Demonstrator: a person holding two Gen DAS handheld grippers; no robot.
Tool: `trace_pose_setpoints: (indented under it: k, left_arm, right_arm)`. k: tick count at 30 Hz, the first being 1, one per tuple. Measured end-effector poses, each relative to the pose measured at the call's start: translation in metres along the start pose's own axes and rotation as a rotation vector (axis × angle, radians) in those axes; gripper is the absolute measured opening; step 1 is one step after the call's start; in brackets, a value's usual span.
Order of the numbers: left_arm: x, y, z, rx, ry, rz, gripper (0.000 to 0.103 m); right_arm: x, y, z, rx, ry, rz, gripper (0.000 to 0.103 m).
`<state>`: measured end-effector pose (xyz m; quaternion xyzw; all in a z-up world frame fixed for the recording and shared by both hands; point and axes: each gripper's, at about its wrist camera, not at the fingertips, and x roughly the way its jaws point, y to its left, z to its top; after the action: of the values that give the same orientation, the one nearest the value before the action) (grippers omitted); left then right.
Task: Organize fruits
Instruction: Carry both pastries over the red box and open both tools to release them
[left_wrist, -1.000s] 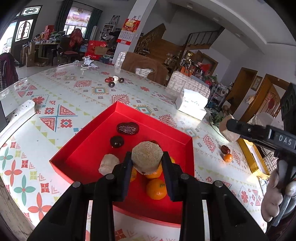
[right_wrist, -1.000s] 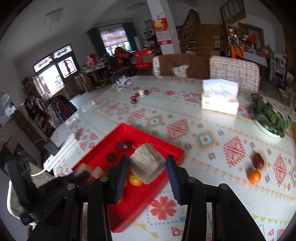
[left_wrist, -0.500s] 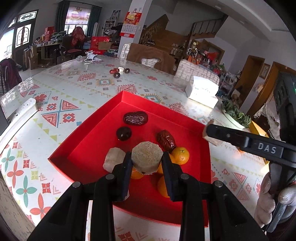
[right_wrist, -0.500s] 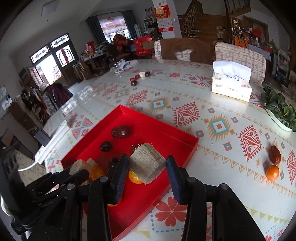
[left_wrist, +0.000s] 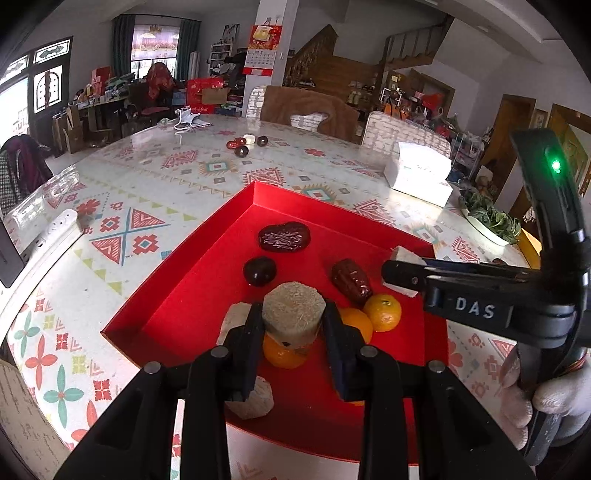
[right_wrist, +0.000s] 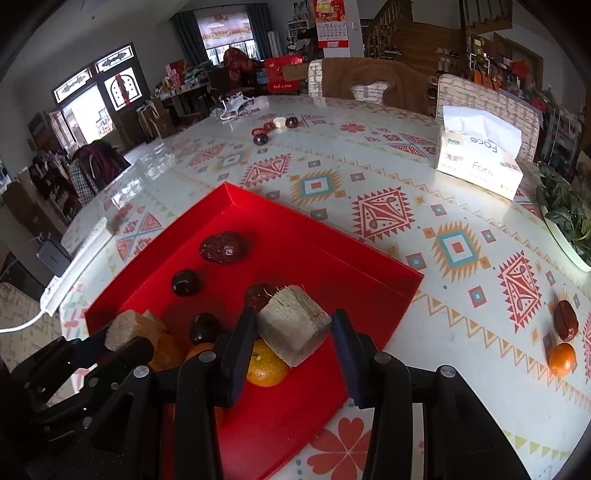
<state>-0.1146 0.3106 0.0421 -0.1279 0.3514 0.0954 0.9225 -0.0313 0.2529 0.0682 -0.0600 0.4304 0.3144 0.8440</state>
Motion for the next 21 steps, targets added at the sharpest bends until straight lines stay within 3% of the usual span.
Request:
trace_pose_setpoints:
  k: [18,21]
  left_arm:
    - [0.013,0.006,0.0,-0.013,0.017,0.016,0.031]
    - [0.013,0.006,0.001,-0.019,0.02,0.017,0.04]
  right_arm:
    - [0.023,-0.008,-0.002,0.033,0.028,-0.018,0.046]
    - [0.023,-0.008,-0.002,0.034,0.027,-0.012,0.046]
